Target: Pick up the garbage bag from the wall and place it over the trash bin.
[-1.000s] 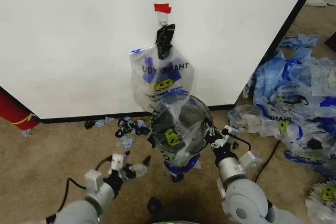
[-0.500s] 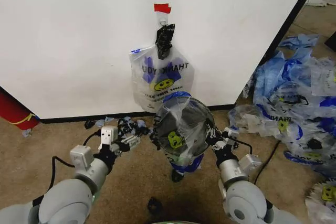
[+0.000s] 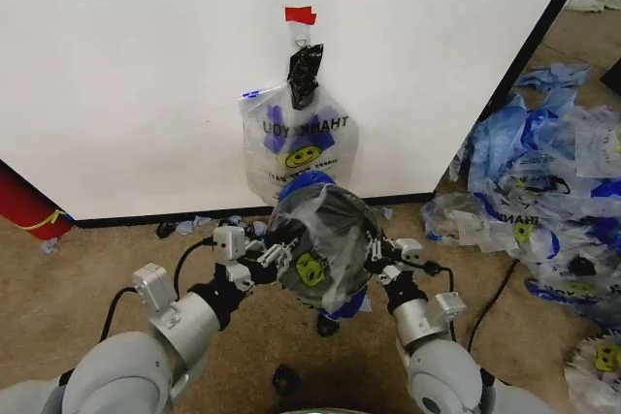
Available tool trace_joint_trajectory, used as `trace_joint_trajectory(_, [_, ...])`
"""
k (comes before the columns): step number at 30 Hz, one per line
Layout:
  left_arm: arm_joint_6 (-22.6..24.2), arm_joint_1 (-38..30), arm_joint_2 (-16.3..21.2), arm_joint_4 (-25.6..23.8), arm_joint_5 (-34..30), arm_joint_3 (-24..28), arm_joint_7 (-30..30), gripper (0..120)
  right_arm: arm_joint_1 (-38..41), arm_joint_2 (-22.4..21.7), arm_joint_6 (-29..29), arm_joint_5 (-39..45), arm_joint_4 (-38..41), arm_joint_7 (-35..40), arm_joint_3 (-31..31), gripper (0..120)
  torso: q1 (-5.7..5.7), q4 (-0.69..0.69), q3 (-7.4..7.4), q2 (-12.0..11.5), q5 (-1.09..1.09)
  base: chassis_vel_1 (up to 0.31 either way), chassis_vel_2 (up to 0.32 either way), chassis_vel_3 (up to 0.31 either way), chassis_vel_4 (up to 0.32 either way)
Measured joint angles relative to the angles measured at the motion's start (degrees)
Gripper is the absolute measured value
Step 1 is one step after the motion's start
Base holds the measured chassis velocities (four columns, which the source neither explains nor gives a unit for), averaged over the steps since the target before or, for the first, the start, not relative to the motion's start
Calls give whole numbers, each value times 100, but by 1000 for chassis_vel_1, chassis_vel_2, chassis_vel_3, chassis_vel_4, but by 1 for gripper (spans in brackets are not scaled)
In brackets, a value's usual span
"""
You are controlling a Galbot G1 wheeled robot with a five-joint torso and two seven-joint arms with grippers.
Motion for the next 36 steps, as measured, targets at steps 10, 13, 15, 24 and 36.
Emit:
trace_joint_trajectory(10, [33,-84,-170,19,-218,194,94,0,503,-7,1,-150,-99,-32,-492,0,0,0,0,0,0,0,0,0,0])
trace_joint_trajectory(13, [30,-146,-208,25,-304,245,93,0,613,-25,0,-150,-98,-39,-607,0,0,2,0,0,1,0,0,0,0])
trace_joint_trajectory(15, [20,-278,-272,90,-486,326,66,0,716,-73,-2,-150,-89,-56,-736,0,0,1,0,0,-1,0,0,0,0])
trace_joint_trajectory(24, [-28,-821,-502,591,-842,794,-199,0,780,-251,0,-174,51,-135,-868,0,0,0,0,0,0,0,0,0,0])
trace_joint_trajectory(36, [-140,-1664,-833,1141,-983,1928,-649,0,580,-398,17,-290,259,-194,-730,0,0,0,0,0,1,0,0,0,0])
